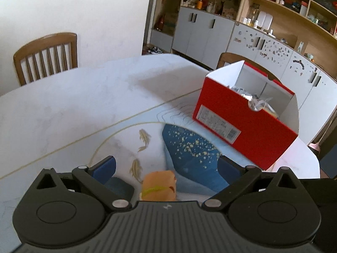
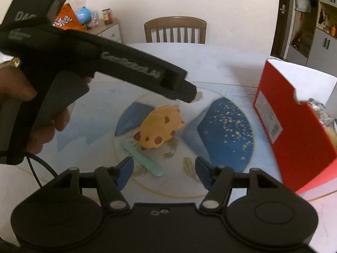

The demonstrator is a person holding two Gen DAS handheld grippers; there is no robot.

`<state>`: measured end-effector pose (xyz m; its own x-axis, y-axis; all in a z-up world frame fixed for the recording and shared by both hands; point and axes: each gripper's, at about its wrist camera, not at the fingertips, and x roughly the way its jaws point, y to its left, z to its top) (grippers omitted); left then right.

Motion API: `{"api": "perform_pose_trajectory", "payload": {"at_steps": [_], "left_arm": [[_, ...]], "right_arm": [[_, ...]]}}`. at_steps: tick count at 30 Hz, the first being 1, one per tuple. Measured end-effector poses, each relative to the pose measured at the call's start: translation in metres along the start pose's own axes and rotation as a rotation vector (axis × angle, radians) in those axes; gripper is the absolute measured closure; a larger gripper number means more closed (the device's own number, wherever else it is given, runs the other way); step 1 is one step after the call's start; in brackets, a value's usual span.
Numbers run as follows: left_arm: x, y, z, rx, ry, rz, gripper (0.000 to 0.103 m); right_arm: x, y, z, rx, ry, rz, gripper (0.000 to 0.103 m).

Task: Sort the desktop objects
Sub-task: 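Withdraw both grippers from the shoebox toward the yellow toy and teal stick, then grasp the teal stick with the right gripper while the left gripper grasps the yellow toy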

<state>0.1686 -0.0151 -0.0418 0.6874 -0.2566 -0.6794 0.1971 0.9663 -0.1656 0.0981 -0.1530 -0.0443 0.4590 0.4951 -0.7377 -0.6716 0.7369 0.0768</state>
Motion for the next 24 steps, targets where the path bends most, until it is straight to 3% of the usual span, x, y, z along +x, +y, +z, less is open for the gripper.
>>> {"api": "perform_pose_trajectory", "payload": {"at_steps": [8,24], "left_arm": [[0.017,0.006,-0.01,-0.017,0.038,-0.014,0.0],[0.028,0.012,-0.01,-0.028,0.042,-0.009,0.001]], "right_arm": [[0.022,0.009,-0.002,-0.04,0.019,-0.002,0.044],[0.051,0.026,0.002,-0.117,0.07,0.009,0.061]]}}
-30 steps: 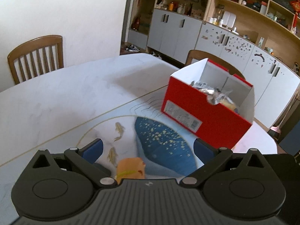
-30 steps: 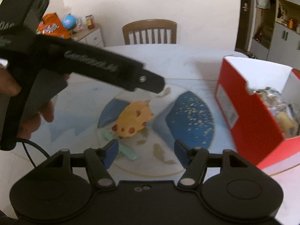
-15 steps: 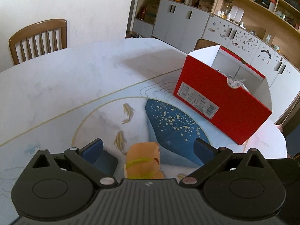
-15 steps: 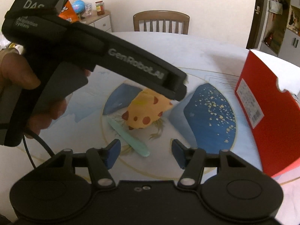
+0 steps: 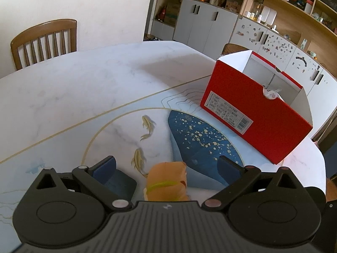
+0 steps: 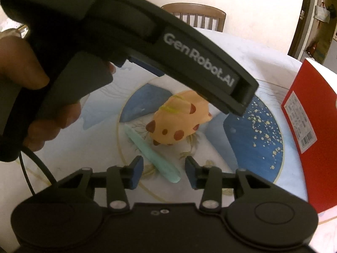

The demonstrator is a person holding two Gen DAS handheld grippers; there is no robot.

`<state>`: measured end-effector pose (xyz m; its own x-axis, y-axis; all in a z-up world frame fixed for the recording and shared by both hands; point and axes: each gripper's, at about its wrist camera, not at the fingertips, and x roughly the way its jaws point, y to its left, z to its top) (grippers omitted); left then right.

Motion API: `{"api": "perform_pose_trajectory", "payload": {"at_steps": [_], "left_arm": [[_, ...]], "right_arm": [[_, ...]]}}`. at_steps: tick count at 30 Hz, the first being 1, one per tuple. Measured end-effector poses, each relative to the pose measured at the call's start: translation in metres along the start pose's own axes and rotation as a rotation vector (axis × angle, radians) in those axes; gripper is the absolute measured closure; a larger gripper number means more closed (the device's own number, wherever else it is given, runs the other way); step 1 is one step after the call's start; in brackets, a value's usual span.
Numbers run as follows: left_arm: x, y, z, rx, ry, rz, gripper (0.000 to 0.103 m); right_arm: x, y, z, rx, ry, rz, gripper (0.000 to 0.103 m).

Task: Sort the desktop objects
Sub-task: 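Grasp the teal stick with the right gripper while the left gripper grasps the yellow toy, then lift and carry the teal stick and yellow toy over the red shoebox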

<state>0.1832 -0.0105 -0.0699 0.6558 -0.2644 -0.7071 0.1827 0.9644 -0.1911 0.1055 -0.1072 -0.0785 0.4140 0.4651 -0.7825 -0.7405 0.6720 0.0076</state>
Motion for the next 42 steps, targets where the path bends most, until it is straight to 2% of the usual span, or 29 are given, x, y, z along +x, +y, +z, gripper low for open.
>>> {"api": "perform_pose_trajectory", "payload": {"at_steps": [4,11,13,20,29,35,42], "left_arm": [[0.003,0.0,-0.001,0.0,0.003,0.002,0.001],[0.004,0.001,-0.002,0.002,0.0,0.006,0.001],[0.004,0.001,-0.002,0.004,-0.006,0.008,0.001],[0.003,0.002,0.0,0.016,-0.009,0.002,0.006],[0.009,-0.006,-0.004,0.041,0.018,-0.003,0.009],[0.015,-0.017,-0.009,0.105,0.039,-0.022,0.009],[0.023,-0.027,-0.017,0.166,0.057,0.006,0.009]], "right_arm": [[0.0,0.002,0.001,-0.016,-0.006,0.009,0.066],[-0.003,0.008,-0.001,-0.04,-0.022,0.041,0.088],[-0.005,0.006,-0.001,-0.035,-0.023,0.049,0.089],[-0.014,-0.004,-0.007,-0.018,-0.008,0.05,0.09],[-0.039,-0.032,-0.029,0.035,0.021,-0.011,0.09],[-0.049,-0.039,-0.034,0.053,0.031,-0.037,0.091],[-0.055,-0.055,-0.041,0.101,0.034,-0.087,0.091]]}}
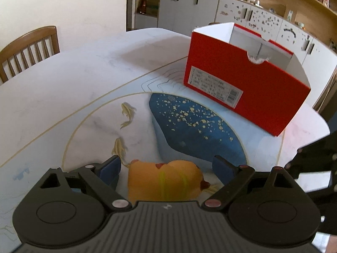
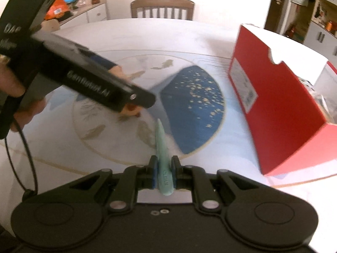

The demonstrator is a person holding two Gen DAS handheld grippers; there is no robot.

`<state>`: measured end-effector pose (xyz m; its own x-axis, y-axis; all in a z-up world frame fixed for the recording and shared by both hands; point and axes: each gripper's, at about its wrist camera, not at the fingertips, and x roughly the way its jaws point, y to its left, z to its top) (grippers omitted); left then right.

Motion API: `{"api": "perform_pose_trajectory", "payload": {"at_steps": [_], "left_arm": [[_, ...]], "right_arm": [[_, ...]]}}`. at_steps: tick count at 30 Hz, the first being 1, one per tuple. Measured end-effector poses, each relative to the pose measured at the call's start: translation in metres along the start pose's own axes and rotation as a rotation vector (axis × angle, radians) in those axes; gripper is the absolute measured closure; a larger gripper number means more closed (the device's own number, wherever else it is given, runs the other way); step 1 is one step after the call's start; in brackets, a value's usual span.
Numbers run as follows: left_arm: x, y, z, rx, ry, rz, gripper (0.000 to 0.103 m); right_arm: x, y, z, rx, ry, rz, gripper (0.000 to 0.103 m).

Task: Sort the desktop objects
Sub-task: 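Lift and carry the teal stick and yellow toy over the red shoebox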

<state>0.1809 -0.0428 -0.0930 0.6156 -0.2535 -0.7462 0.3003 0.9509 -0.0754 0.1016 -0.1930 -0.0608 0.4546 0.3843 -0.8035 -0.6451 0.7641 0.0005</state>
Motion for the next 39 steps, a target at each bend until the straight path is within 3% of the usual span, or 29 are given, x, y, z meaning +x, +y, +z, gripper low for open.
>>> {"api": "perform_pose_trajectory", "payload": {"at_steps": [3,16,20,24,39], "left_arm": [[0.004,-0.002,-0.002,0.011,0.016,0.012,0.021],[0.006,-0.004,-0.009,0.012,0.028,0.012,0.024],[0.004,-0.005,-0.009,0.009,0.023,0.014,0.027],[-0.001,-0.005,-0.008,0.004,0.02,0.021,0.031],[-0.027,-0.017,0.003,-0.043,0.021,-0.002,0.032]], "right_arm": [[0.002,-0.005,-0.001,0.017,-0.004,-0.021,0.091],[0.025,-0.014,0.005,0.044,-0.016,-0.037,0.082],[0.027,-0.015,0.004,0.049,-0.027,-0.03,0.091],[0.027,-0.015,0.004,0.051,-0.03,-0.03,0.092],[-0.005,-0.019,0.012,0.088,-0.083,-0.014,0.094]]}}
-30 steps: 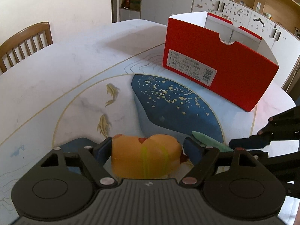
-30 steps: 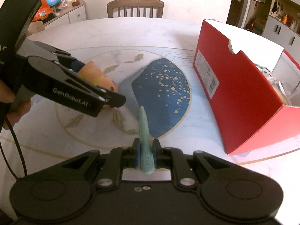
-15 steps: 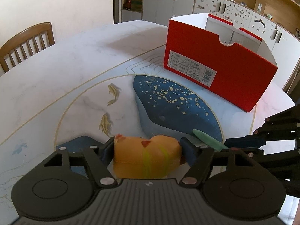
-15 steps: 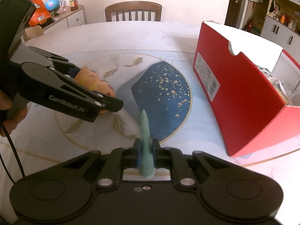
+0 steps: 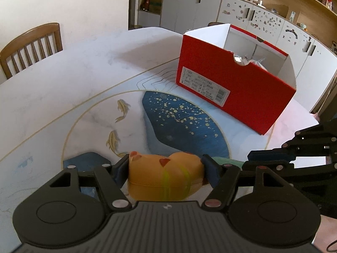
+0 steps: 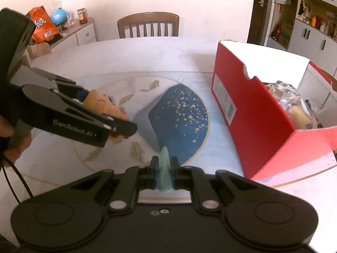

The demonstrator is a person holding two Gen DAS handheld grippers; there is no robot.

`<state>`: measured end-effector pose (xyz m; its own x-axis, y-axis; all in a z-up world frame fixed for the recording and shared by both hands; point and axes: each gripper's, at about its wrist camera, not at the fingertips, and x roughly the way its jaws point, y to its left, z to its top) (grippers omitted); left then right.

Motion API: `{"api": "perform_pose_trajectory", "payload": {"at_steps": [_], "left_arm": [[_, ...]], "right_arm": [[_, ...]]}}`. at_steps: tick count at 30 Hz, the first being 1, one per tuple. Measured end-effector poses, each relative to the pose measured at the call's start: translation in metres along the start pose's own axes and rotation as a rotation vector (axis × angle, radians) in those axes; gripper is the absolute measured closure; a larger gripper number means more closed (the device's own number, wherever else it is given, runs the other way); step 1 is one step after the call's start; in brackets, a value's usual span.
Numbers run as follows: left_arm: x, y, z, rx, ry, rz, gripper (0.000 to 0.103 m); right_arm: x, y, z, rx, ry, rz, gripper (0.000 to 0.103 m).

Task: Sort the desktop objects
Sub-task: 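Lift and carry the teal stick and yellow toy over the red shoebox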

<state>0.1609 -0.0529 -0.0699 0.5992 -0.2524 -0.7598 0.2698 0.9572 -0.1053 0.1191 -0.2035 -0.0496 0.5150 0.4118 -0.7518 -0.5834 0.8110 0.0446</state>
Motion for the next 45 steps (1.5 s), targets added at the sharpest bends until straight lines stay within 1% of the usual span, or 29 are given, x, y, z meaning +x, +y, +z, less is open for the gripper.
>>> {"api": "perform_pose_trajectory", "payload": {"at_steps": [1,2,6,10,14,18,21,23,28,33,35,40,42,43,44,45], "left_arm": [[-0.003,-0.001,0.001,-0.004,0.0,-0.003,0.032],[-0.006,-0.003,0.002,-0.008,0.001,-0.006,0.032],[-0.016,-0.009,0.005,-0.009,-0.014,-0.017,0.032],[-0.02,-0.008,0.001,-0.024,-0.01,0.001,0.032],[-0.025,-0.003,-0.008,-0.05,-0.003,0.013,0.032],[-0.026,-0.002,-0.015,-0.073,0.011,0.019,0.032],[-0.025,-0.003,-0.017,-0.078,0.019,0.019,0.032],[-0.024,-0.005,-0.018,-0.078,0.022,0.02,0.032],[-0.021,-0.01,-0.016,-0.074,0.032,0.021,0.032],[-0.02,-0.015,-0.015,-0.067,0.039,0.024,0.032],[-0.019,-0.015,-0.014,-0.068,0.043,0.027,0.032],[-0.017,-0.018,-0.014,-0.067,0.048,0.026,0.032],[-0.017,-0.019,-0.014,-0.066,0.048,0.026,0.032],[-0.017,-0.019,-0.013,-0.066,0.048,0.025,0.032],[-0.016,-0.02,-0.013,-0.065,0.049,0.024,0.032],[-0.016,-0.021,-0.013,-0.063,0.049,0.023,0.032]], "right_arm": [[-0.003,-0.001,0.001,0.01,-0.003,0.003,0.1],[-0.007,-0.001,0.003,0.015,-0.007,0.007,0.103],[-0.019,-0.002,0.007,0.02,-0.027,0.004,0.103],[-0.016,-0.005,0.003,0.002,-0.005,-0.011,0.103],[-0.014,-0.011,-0.007,-0.014,0.022,-0.017,0.084],[-0.012,-0.023,-0.019,0.005,0.044,-0.053,0.084],[-0.012,-0.035,-0.025,0.016,0.05,-0.093,0.08],[-0.012,-0.045,-0.029,0.029,0.053,-0.116,0.075],[-0.004,-0.066,-0.032,0.054,0.06,-0.147,0.073],[0.008,-0.078,-0.035,0.085,0.078,-0.131,0.073],[0.009,-0.082,-0.034,0.103,0.07,-0.117,0.073],[0.012,-0.081,-0.032,0.086,0.06,-0.098,0.073],[0.012,-0.08,-0.032,0.084,0.056,-0.091,0.077],[0.012,-0.079,-0.032,0.078,0.055,-0.087,0.081],[0.012,-0.077,-0.032,0.071,0.054,-0.083,0.088],[0.012,-0.077,-0.031,0.067,0.053,-0.076,0.088]]}}
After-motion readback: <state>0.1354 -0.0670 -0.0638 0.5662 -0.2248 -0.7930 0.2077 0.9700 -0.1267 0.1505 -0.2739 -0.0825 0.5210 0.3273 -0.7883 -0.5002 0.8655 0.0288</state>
